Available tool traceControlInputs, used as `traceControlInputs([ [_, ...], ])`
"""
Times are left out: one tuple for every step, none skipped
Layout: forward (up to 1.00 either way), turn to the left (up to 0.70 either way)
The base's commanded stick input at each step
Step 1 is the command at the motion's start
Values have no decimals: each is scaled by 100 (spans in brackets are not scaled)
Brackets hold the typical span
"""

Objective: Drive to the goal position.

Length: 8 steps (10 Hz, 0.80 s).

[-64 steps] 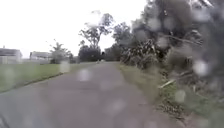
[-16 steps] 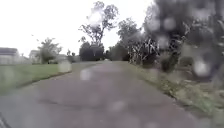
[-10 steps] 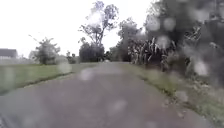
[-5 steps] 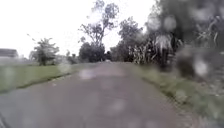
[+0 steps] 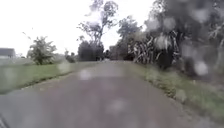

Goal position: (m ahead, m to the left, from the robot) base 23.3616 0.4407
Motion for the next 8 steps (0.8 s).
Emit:
traceControlInputs([
  [100,-20],
  [100,-14],
  [100,-9],
  [100,-2],
  [100,-2],
  [100,-2],
  [100,0],
  [100,0],
])
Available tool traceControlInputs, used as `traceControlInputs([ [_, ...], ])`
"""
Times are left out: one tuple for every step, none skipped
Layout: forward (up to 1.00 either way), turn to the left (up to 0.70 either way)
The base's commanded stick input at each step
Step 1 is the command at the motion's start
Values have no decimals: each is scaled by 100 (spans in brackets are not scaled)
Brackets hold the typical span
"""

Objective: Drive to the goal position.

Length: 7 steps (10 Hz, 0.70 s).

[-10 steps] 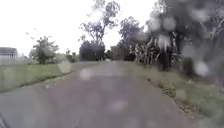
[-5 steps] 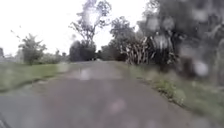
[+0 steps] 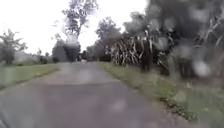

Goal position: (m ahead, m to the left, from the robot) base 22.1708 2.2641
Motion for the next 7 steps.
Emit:
traceControlInputs([
  [100,0],
  [100,0],
  [100,0],
  [100,0],
  [100,1],
  [100,3],
  [100,5],
])
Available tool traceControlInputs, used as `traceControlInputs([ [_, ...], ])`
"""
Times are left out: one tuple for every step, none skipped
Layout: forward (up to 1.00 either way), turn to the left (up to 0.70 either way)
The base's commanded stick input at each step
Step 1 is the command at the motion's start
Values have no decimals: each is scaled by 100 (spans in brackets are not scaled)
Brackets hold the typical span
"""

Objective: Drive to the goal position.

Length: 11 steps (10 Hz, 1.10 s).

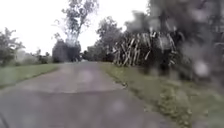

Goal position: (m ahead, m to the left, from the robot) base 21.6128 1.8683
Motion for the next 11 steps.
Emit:
traceControlInputs([
  [100,37],
  [100,37],
  [100,37],
  [100,38],
  [100,38],
  [100,38],
  [100,1],
  [100,1],
  [100,0],
  [100,0],
  [100,0],
])
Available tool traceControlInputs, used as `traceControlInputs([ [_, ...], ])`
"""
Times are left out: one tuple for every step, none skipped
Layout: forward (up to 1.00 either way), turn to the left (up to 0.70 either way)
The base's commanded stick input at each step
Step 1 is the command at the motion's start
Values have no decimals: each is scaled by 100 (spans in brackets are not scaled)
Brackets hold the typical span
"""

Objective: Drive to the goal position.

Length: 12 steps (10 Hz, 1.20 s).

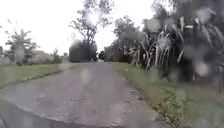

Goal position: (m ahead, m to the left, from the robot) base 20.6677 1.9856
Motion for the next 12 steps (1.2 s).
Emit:
traceControlInputs([
  [100,0],
  [100,0],
  [100,0],
  [100,0],
  [100,0],
  [100,0],
  [100,0],
  [100,0],
  [100,0],
  [100,0],
  [100,0],
  [100,0],
])
